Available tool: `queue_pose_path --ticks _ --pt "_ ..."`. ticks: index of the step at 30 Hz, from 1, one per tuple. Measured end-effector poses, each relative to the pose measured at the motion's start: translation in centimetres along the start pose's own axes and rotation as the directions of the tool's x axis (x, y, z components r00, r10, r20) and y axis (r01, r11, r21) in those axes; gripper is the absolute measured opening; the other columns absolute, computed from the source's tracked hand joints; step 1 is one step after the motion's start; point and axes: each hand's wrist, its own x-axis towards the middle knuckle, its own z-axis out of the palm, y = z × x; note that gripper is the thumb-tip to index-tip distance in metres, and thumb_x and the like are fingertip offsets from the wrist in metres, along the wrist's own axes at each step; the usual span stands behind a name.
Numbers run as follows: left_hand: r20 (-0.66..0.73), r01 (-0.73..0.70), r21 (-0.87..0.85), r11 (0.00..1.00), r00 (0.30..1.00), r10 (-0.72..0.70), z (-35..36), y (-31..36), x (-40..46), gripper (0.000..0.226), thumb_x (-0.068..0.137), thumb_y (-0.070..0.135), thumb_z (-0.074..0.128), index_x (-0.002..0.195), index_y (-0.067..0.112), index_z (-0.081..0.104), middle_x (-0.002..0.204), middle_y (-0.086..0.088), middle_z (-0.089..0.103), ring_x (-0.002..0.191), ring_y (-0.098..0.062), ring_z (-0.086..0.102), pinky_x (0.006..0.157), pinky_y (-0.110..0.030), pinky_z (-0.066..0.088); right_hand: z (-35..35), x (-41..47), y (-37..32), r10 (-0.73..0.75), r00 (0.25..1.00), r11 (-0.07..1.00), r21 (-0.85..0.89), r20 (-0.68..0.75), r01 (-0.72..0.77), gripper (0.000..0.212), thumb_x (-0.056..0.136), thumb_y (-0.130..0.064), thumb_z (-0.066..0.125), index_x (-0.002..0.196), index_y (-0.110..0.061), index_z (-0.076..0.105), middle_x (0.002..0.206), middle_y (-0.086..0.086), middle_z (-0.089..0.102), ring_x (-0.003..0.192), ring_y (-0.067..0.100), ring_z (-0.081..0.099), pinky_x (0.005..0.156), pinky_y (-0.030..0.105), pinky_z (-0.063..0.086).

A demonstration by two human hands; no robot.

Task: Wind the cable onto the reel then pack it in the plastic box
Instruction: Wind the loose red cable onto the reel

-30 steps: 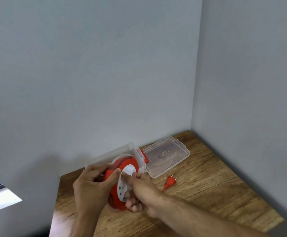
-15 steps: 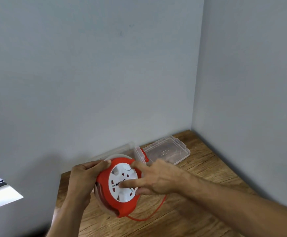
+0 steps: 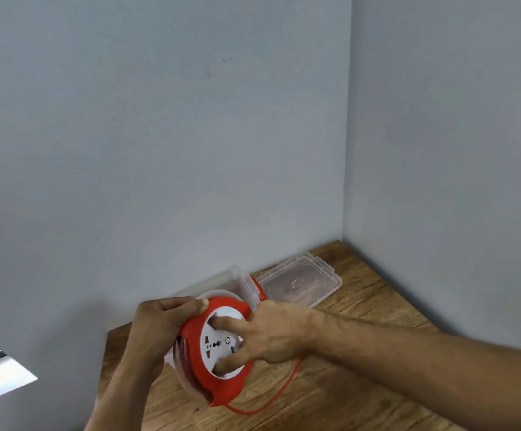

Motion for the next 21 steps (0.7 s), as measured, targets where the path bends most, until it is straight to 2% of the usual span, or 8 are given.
queue_pose_path --ticks 4,8,10,12,14,16,19,21 --pt "0.026 -0.008 0.023 1.0 1.0 0.007 0.2 -0.1 -0.3 0.009 0.081 0.02 0.081 0.075 0.016 0.086 0.074 -0.014 0.081 0.073 -0.036 0.078 0.078 -0.051 0.064 0.1 0.5 0.2 -0.027 0.999 0.997 -0.065 0.027 0.029 0.058 0.09 -0.028 0.072 0.141 -0.044 0.049 0.145 0.017 0.039 0.072 0.028 0.068 0.047 0.033 0.054" --pt "-0.008 -0.033 -0.014 0.999 0.999 0.033 0.4 -0.2 -0.7 0.009 0.081 0.016 0.081 0.073 0.015 0.085 0.072 -0.013 0.081 0.07 -0.036 0.078 0.075 -0.049 0.064 0.6 0.7 0.6 -0.08 0.996 0.986 -0.149 -0.027 0.075 0.067 0.086 -0.032 0.077 0.145 -0.041 0.046 0.135 0.019 0.048 0.069 0.028 0.069 0.05 0.035 0.059" --pt "-0.049 -0.039 -0.032 0.999 0.998 0.037 0.4 -0.4 -0.6 0.004 0.079 0.015 0.082 0.076 0.015 0.085 0.072 -0.011 0.081 0.071 -0.035 0.079 0.078 -0.051 0.064 1.2 0.8 0.4 -0.001 0.996 0.994 -0.105 -0.086 -0.008 0.064 0.091 -0.041 0.069 0.148 -0.04 0.039 0.123 0.019 0.057 0.067 0.028 0.068 0.048 0.034 0.057" --pt "-0.104 -0.047 -0.092 0.995 0.994 0.038 0.4 -0.6 -0.6 0.003 0.078 0.015 0.084 0.08 0.015 0.085 0.075 -0.01 0.082 0.074 -0.034 0.079 0.081 -0.054 0.063 1.8 1.1 0.0 0.199 0.965 0.979 -0.004 -0.173 -0.203 0.061 0.094 -0.052 0.055 0.149 -0.037 0.034 0.104 0.016 0.067 0.062 0.027 0.066 0.047 0.029 0.052" --pt "-0.172 -0.078 -0.158 0.984 0.984 0.05 0.5 -0.9 -0.7 0.009 0.077 0.013 0.084 0.086 0.015 0.084 0.081 -0.008 0.083 0.079 -0.033 0.079 0.082 -0.055 0.063 2.1 1.6 -1.0 0.448 0.854 0.894 0.144 -0.266 -0.425 0.063 0.088 -0.061 0.048 0.144 -0.035 0.034 0.089 0.011 0.074 0.065 0.028 0.069 0.051 0.028 0.048" --pt "-0.239 -0.123 -0.182 0.976 0.968 0.077 0.8 -1.3 -0.8 0.015 0.076 0.012 0.085 0.091 0.012 0.083 0.087 -0.008 0.083 0.084 -0.032 0.079 0.082 -0.055 0.063 1.8 2.2 -2.3 0.66 0.701 0.744 0.363 -0.269 -0.561 0.064 0.083 -0.063 0.047 0.139 -0.035 0.034 0.085 0.007 0.075 0.073 0.029 0.071 0.059 0.034 0.052" --pt "-0.31 -0.202 -0.157 0.967 0.939 0.147 1.4 -1.9 -0.9 0.016 0.074 0.01 0.087 0.087 0.017 0.083 0.091 -0.011 0.08 0.088 -0.034 0.077 0.083 -0.051 0.062 1.5 2.9 -3.8 0.878 0.463 0.403 0.706 -0.12 -0.582 0.063 0.078 -0.063 0.055 0.133 -0.039 0.036 0.081 0.0 0.072 0.075 0.023 0.07 0.065 0.031 0.053" --pt "-0.335 -0.238 -0.137 0.962 0.925 0.181 2.0 -2.3 -1.1 0.019 0.073 0.008 0.088 0.084 0.021 0.081 0.091 -0.011 0.079 0.087 -0.033 0.076 0.081 -0.045 0.062 1.9 3.5 -5.1 0.935 0.353 0.174 0.831 0.028 -0.528 0.061 0.075 -0.064 0.059 0.128 -0.042 0.039 0.079 -0.004 0.072 0.074 0.014 0.07 0.064 0.029 0.056"
